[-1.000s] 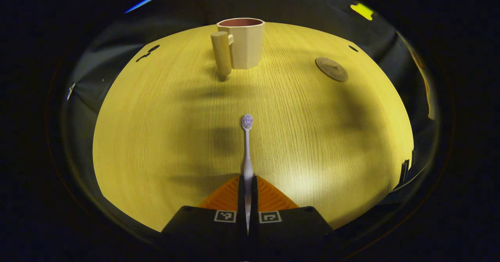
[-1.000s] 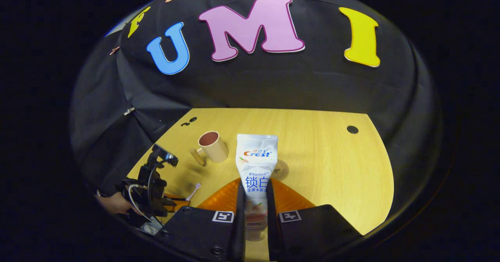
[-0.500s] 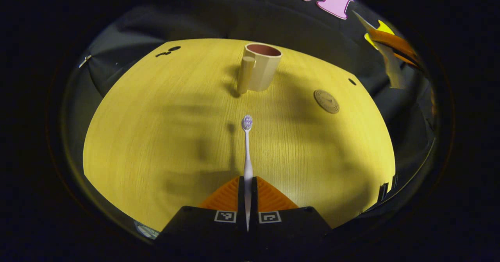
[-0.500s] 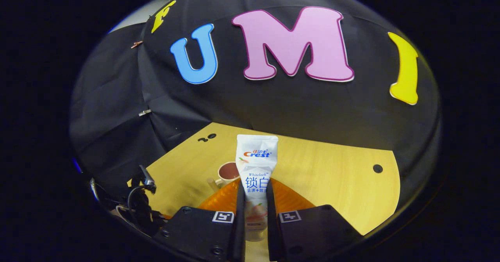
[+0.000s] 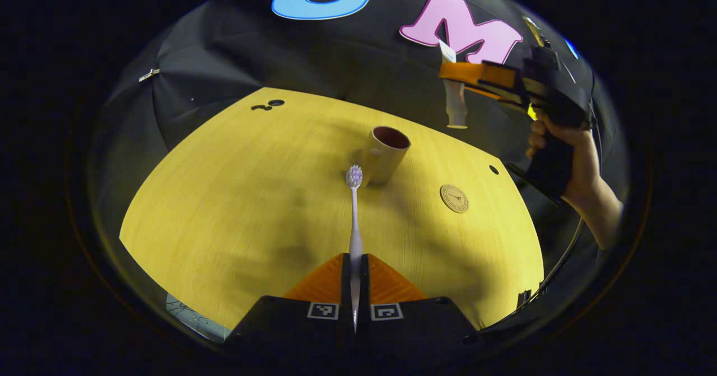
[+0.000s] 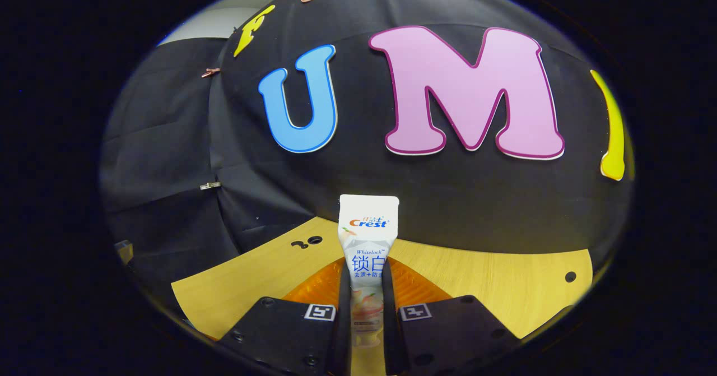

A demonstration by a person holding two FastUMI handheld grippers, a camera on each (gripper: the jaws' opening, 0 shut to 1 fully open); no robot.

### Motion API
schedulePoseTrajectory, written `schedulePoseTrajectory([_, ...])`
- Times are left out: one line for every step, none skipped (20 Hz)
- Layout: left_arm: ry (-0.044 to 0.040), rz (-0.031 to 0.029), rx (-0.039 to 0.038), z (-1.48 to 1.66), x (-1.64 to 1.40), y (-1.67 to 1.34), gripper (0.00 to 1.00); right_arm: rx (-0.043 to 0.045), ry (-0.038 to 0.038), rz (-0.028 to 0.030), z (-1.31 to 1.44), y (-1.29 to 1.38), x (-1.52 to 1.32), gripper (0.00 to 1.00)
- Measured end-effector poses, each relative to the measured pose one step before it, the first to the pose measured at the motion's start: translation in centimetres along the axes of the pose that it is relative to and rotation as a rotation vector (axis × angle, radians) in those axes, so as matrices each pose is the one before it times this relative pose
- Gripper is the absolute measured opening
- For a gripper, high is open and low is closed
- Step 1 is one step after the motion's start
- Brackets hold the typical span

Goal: Put the toothbrush and toothpaste on the desktop into the cup, then pick up the cup and place it on the coaster on the desktop.

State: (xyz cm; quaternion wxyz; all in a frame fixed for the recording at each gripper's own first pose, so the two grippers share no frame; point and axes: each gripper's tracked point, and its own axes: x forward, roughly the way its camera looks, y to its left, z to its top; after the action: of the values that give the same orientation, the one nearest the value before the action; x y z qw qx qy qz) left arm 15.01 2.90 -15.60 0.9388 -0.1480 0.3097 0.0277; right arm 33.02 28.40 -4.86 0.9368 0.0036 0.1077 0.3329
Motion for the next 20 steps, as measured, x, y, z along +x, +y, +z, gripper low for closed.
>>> schedulePoseTrajectory([-0.01894,-0.00245,-0.00458,0.481,-0.409,0.237,0.06,0.01993,-0.00104,0.00309,-0.307,0.369,0.863,0.26])
schedulePoseTrajectory([-0.01915,-0.00001,-0.00642,0.653,-0.383,0.161,0.06,0.01243,-0.00213,0.00389,-0.247,0.366,0.767,0.26])
schedulePoseTrajectory([-0.02023,-0.00261,-0.009,0.651,-0.42,0.096,0.07,0.00538,-0.00405,0.00372,-0.397,0.276,0.947,0.26])
schedulePoseTrajectory([-0.02143,-0.0083,-0.0104,0.719,-0.446,0.114,0.06,-0.00023,-0.00029,0.00352,-0.342,0.18,0.915,0.27])
schedulePoseTrajectory([-0.02224,-0.00581,-0.00918,0.679,-0.273,0.224,0.06,0.00061,0.0028,0.00764,-0.433,0.212,0.67,0.27])
schedulePoseTrajectory([-0.02076,-0.00104,-0.00696,0.436,-0.4,0.16,0.07,-0.00328,0.00071,0.00086,-0.407,0.066,0.809,0.27])
schedulePoseTrajectory([-0.01787,-0.00026,-0.0069,0.493,-0.531,0.08,0.06,-0.00831,0.00138,0.00151,-0.449,0.066,0.643,0.27])
schedulePoseTrajectory([-0.01985,-0.0005,-0.00266,0.674,-0.43,0.191,0.06,-0.01194,0.0048,0.00282,-0.468,0.216,0.525,0.27])
schedulePoseTrajectory([-0.01819,0.00169,0.00039,0.649,-0.093,0.533,0.06,-0.01216,0.00799,0.00516,-0.687,0.17,0.384,0.27])
schedulePoseTrajectory([-0.01349,0.00637,0.00147,0.502,-0.004,0.485,0.06,-0.00925,0.01065,0.00581,-0.611,0.07,0.318,0.27])
schedulePoseTrajectory([-0.01293,0.00664,-0.00231,0.316,-0.023,0.194,0.06,-0.00664,0.0096,0.00819,-0.735,0.041,0.322,0.27])
schedulePoseTrajectory([-0.01066,0.00206,-0.00524,0.283,-0.042,0.131,0.06,-0.0088,0.00654,0.01105,-0.566,0.133,0.265,0.27])
schedulePoseTrajectory([-0.01089,0.00291,-0.00605,0.103,0.019,0.179,0.06,-0.01524,0.0028,0.00121,-0.721,-0.133,0.292,0.27])
schedulePoseTrajectory([-0.00471,-0.00105,-0.00737,0.016,0.083,0.083,0.06,-0.0063,0.00109,-0.00062,-0.597,-0.284,0.174,0.27])
schedulePoseTrajectory([-0.002,-0.00087,-0.00856,-0.004,0.151,-0.036,0.06,0.0007,0.00165,0.00481,-0.357,0.071,0.101,0.27])
schedulePoseTrajectory([-0.00089,-0.00026,-0.00763,0.075,0.097,-0.019,0.06,-0.0005,0.00792,0.00101,-0.517,0.036,-0.048,0.27])
schedulePoseTrajectory([0.00023,-0.00145,-0.00398,-0.108,0.2,-0.097,0.06,-0.00468,0.01081,-0.00229,-0.907,-0.083,0.17,0.28])
schedulePoseTrajectory([-0.00233,-0.00154,0.00054,0.074,0.048,-0.137,0.06,-0.00387,0.02029,-0.00311,-0.971,-0.092,0.317,0.28])
schedulePoseTrajectory([-0.00034,-0.00348,0.00539,-0.031,0.075,-0.175,0.06,0.00134,0.02666,0.00112,-0.966,-0.031,0.168,0.29])
schedulePoseTrajectory([0.00039,-0.00453,0.00932,-0.059,0.06,-0.175,0.06,0.00087,0.0286,0.00149,-1.108,-0.003,-0.008,0.28])
